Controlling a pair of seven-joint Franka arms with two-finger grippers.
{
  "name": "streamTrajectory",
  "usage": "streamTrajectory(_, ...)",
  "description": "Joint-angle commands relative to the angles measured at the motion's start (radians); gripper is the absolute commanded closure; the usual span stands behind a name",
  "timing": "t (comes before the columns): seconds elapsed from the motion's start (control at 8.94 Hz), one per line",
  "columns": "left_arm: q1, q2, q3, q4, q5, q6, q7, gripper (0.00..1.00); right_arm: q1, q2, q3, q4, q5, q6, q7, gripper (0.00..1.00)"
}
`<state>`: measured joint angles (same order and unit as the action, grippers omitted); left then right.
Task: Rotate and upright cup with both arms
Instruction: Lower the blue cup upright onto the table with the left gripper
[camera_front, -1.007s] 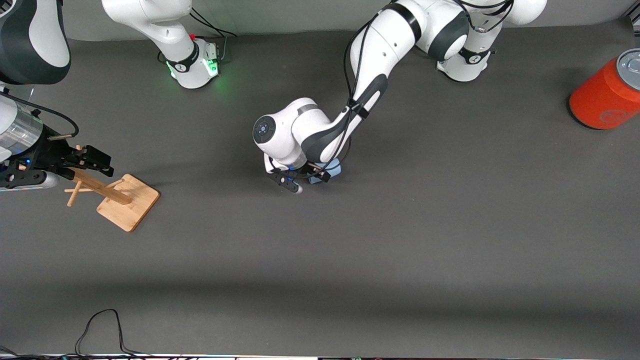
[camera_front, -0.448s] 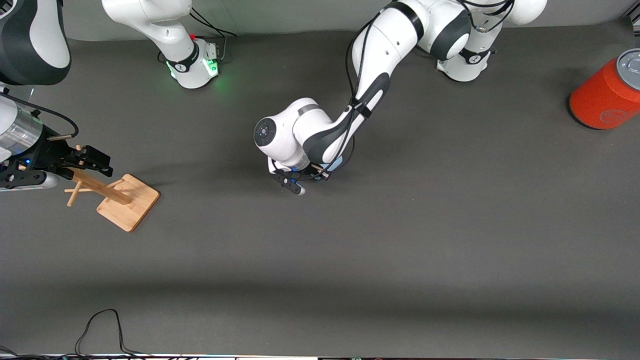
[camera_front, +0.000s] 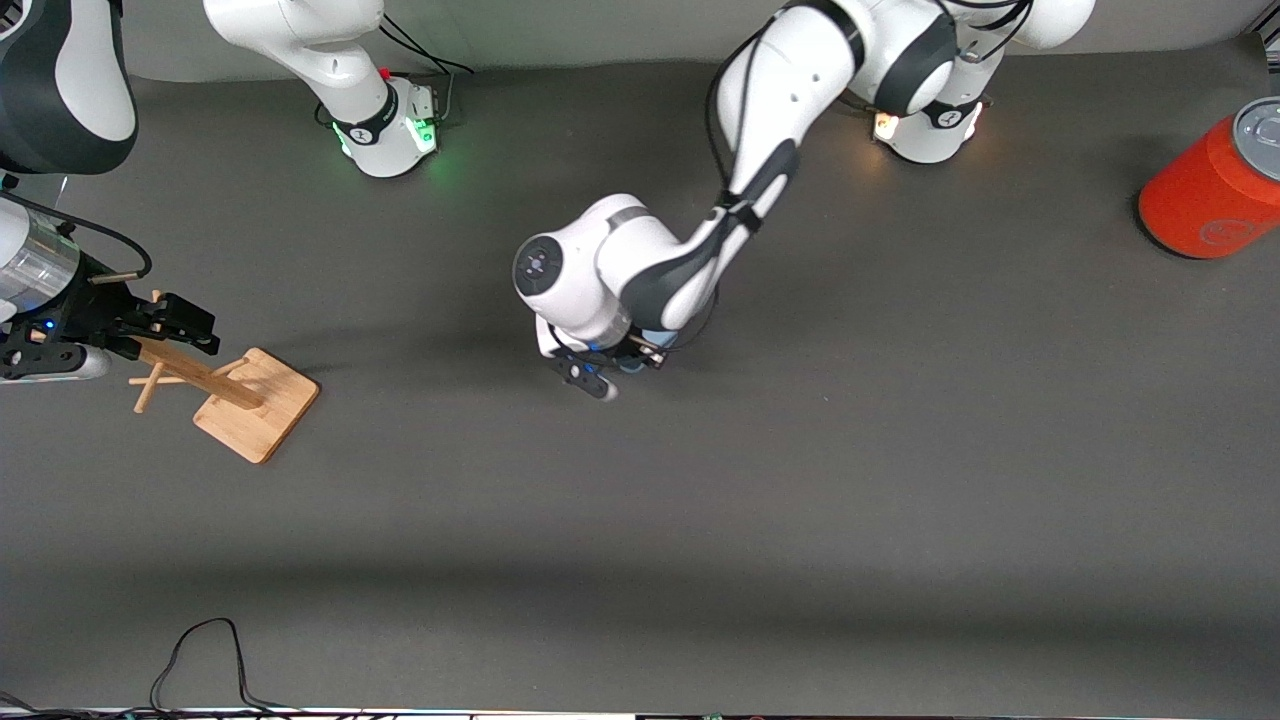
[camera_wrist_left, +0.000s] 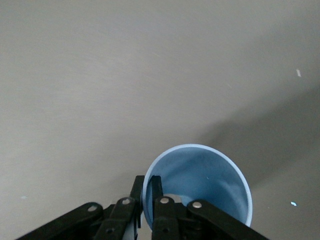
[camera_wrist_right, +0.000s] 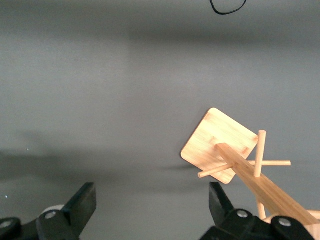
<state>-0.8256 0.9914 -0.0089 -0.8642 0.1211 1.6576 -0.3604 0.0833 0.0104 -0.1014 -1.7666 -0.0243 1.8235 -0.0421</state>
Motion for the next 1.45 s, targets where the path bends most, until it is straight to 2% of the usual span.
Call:
streamTrajectory(0.0, 0.113, -0.147, -0.008, -0.036, -0.101, 0.005, -0.038, 1.0, 0.01, -0.01, 0.006, 0.01, -0.054, -0.001, 0.025, 0.0)
streamTrajectory(0.11, 0.144, -0.184, -0.008, -0.044, -0.103, 0.017, -0.037, 1.0, 0.009, -0.01, 0.005, 0.01, -0.054, -0.001, 0.025, 0.0)
streamTrajectory(0.22, 0.151, -0.256, -0.005, -0.138, -0.104, 0.057, -0.038, 1.0, 0.009, -0.009, 0.003, 0.01, -0.054, 0.0, 0.027, 0.0)
streamTrajectory(0.34, 0.17, -0.404, -0.005, -0.385, -0.106, 0.22, -0.041, 1.0, 0.009, -0.007, 0.003, 0.01, -0.054, 0.002, 0.027, 0.0)
streamTrajectory(0.45, 0.18, -0.554, -0.005, -0.675, -0.109, 0.457, -0.058, 1.0, 0.009, -0.007, 0.003, 0.009, -0.054, 0.008, 0.027, 0.0)
streamTrajectory(0.56, 0.18, -0.621, -0.003, -0.849, -0.11, 0.646, -0.101, 1.0, 0.009, -0.004, 0.002, 0.009, -0.054, 0.01, 0.027, 0.0)
streamTrajectory(0.78, 0.166, -0.651, -0.003, -1.095, -0.103, 1.02, -0.201, 1.0, 0.007, -0.006, -0.003, 0.007, -0.056, 0.017, 0.027, 0.0)
streamTrajectory(1.01, 0.137, -0.62, -0.002, -1.273, -0.095, 1.353, -0.241, 1.0, 0.009, -0.006, -0.003, -0.001, -0.056, 0.017, 0.027, 0.0)
streamTrajectory(1.12, 0.129, -0.607, -0.002, -1.309, -0.097, 1.428, -0.242, 1.0, 0.007, -0.007, -0.003, -0.001, -0.056, 0.017, 0.027, 0.0)
streamTrajectory(1.23, 0.128, -0.597, -0.002, -1.314, -0.097, 1.445, -0.244, 1.0, 0.009, -0.009, -0.003, -0.001, -0.056, 0.014, 0.027, 0.0)
streamTrajectory(1.34, 0.125, -0.585, 0.0, -1.314, -0.097, 1.464, -0.244, 0.62, 0.009, -0.012, -0.003, -0.001, -0.054, 0.013, 0.027, 0.0)
